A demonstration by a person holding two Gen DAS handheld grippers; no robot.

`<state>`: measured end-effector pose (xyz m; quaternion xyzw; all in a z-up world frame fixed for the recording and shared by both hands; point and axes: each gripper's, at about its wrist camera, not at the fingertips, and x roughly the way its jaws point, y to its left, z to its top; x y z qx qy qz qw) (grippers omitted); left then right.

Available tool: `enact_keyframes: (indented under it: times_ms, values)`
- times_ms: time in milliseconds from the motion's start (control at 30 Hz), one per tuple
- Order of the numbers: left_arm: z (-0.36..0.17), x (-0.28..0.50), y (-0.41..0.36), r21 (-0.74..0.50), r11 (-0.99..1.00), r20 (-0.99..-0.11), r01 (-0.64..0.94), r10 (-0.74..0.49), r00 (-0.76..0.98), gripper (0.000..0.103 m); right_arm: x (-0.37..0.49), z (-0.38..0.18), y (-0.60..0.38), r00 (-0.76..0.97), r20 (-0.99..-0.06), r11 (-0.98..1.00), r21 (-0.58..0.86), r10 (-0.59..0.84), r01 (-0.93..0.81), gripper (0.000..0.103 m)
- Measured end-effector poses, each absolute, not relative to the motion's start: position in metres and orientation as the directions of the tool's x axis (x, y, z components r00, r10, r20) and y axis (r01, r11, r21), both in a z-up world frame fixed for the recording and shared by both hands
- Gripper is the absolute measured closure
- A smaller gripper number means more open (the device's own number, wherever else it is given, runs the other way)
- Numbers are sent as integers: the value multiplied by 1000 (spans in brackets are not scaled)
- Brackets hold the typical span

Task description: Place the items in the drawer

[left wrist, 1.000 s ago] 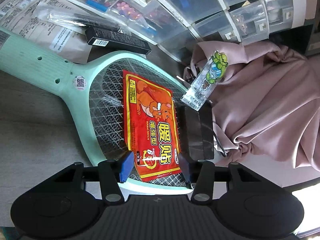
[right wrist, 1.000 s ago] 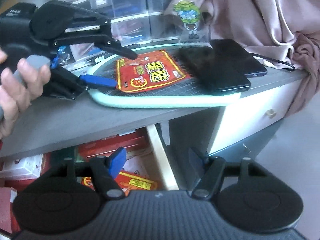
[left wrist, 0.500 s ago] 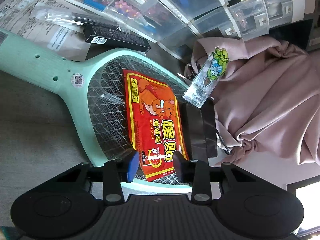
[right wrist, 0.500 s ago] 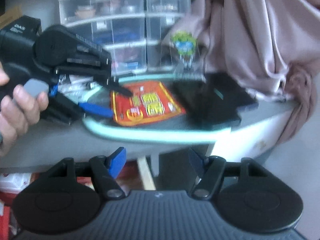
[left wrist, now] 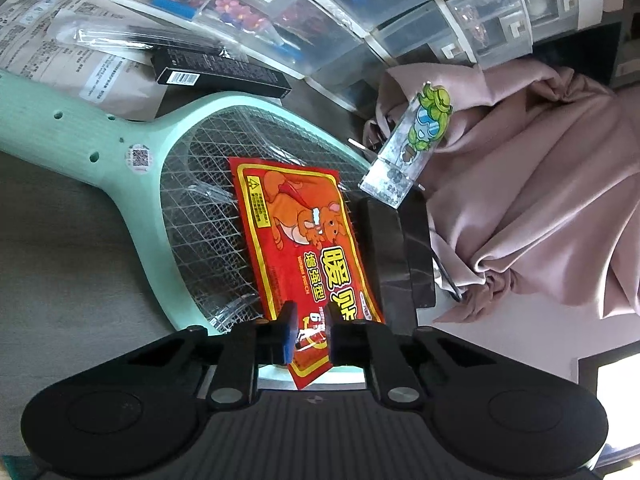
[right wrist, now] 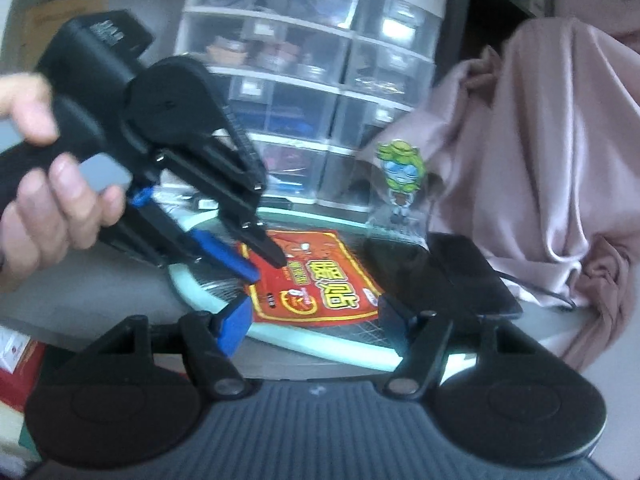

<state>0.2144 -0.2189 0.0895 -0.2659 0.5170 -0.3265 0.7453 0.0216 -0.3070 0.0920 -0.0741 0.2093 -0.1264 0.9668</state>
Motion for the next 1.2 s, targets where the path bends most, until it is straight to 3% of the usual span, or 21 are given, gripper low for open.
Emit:
enact_keyframes:
  times_ms: [233,633,1200]
  values:
    - [90,215,-218,-719,661,-610,216,-749,260,89,22,87,-311,884,-396,965,-182,-247,188,34]
    - [91,218,-216,-707,676,-625,210,-735,263,89,31,72,-283,904,-324,896,-426,-279,124,34]
    - [92,220,-219,-692,691,-639,209,-721,267,89,39,66,-283,901,-271,803,-583,-339,127,37]
